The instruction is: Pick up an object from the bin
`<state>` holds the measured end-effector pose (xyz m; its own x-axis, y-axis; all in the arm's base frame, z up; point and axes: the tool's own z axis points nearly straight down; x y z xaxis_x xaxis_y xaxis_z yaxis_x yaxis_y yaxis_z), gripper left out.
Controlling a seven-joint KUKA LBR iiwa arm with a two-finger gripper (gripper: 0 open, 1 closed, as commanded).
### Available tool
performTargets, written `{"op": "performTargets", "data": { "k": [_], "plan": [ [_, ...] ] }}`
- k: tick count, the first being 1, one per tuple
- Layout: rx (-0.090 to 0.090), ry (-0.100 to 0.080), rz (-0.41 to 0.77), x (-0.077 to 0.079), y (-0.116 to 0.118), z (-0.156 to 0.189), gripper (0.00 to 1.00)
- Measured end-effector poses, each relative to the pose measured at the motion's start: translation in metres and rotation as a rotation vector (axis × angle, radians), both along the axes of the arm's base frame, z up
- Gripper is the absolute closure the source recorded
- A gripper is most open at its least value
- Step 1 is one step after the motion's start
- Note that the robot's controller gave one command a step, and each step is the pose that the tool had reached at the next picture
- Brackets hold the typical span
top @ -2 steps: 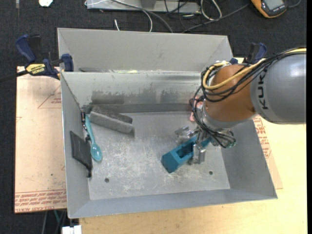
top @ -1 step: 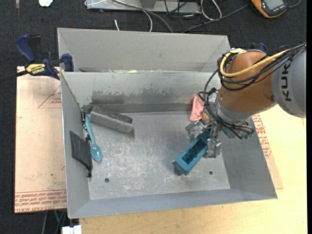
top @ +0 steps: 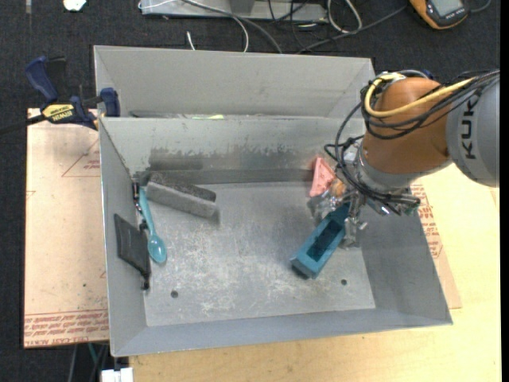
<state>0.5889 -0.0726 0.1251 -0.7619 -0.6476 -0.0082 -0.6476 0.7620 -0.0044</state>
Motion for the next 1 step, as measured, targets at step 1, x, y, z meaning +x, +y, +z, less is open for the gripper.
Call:
{"op": "performTargets", "data": {
  "k": [1],
  "plan": [
    [-0.004, -0.002, 0.225, 0.0120, 0.0452, -0.0364, 1.00]
  ]
}}
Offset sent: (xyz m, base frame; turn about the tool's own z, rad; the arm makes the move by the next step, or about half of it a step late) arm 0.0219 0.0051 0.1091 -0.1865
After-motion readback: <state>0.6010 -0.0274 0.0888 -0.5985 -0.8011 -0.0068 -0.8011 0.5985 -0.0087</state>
